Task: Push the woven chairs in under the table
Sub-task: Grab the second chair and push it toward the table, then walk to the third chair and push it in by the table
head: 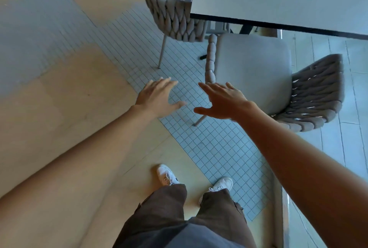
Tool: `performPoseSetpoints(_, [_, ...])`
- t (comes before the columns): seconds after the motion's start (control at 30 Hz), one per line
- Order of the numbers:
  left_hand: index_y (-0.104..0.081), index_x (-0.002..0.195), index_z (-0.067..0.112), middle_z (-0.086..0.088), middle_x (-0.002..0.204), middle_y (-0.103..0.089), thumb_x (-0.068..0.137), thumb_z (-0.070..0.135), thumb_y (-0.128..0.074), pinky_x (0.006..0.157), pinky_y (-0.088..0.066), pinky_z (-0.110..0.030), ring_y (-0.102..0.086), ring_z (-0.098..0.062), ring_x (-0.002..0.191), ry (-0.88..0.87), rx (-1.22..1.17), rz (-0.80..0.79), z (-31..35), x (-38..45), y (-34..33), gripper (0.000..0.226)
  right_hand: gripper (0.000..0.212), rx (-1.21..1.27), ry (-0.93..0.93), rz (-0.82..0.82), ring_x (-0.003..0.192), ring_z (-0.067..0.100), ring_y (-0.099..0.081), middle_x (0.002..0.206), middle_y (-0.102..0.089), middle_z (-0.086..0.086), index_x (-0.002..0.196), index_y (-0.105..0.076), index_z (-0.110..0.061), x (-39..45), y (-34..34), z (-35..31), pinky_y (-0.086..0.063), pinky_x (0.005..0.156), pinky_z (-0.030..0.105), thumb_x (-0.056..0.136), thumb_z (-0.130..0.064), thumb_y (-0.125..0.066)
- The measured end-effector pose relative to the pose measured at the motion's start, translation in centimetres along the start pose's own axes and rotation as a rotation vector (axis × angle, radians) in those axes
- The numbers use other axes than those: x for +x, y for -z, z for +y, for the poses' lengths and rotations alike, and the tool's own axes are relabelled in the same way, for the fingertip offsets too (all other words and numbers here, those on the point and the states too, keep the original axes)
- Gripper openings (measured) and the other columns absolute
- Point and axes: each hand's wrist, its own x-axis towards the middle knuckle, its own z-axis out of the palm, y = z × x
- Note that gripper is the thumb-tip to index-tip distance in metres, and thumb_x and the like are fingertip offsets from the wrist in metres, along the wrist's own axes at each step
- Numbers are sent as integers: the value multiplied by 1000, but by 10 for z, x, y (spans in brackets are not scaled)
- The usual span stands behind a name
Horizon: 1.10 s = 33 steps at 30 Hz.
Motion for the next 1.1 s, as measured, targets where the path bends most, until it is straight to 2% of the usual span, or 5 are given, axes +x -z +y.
performPoseSetpoints(0.17, [-23,158,28,-2,165,-22,83,84,-37,121,-14,-46,-18,-24,152,77,-20,42,-74,-23,15,94,103,-48,62,24,148,27,-34,164,-33,4,162,-12,-23,50,19,-55,-25,120,60,85,-86,-36])
performPoseSetpoints(0.37, [-24,157,28,-3,165,-24,83,84,-37,121,-18,-48,-20,-26,151,177,-28,48,-147,-40,28,94,107,-107,92,-34,154,27,-18,169,-18,6,162,-12,-26,111,43,-100,-7,123,61,81,-92,-27])
performPoseSetpoints(0.53, [-28,156,26,-4,163,-28,84,83,-39,119,-21,-45,-23,-26,150,238,-23,89,-200,-32,44,93,109,-121,153,-35,154,28,-18,168,-21,7,161,-15,-27,173,69,-125,-5,123,61,76,-95,-25])
performPoseSetpoints(0.8, [-29,156,27,-2,163,-28,82,84,-40,117,-24,-45,-28,-26,148,318,-14,91,-283,42,85,94,111,-136,188,-41,154,28,-18,168,-23,5,161,-17,-26,306,120,-127,-7,123,60,75,-96,-26])
performPoseSetpoints(1.1, [-28,156,27,-2,162,-29,83,82,-41,116,-24,-44,-28,-23,147,315,-28,100,-339,147,141,92,113,-147,200,-104,154,26,-17,168,-22,3,161,-15,-29,424,172,-116,-8,124,59,73,-99,-20])
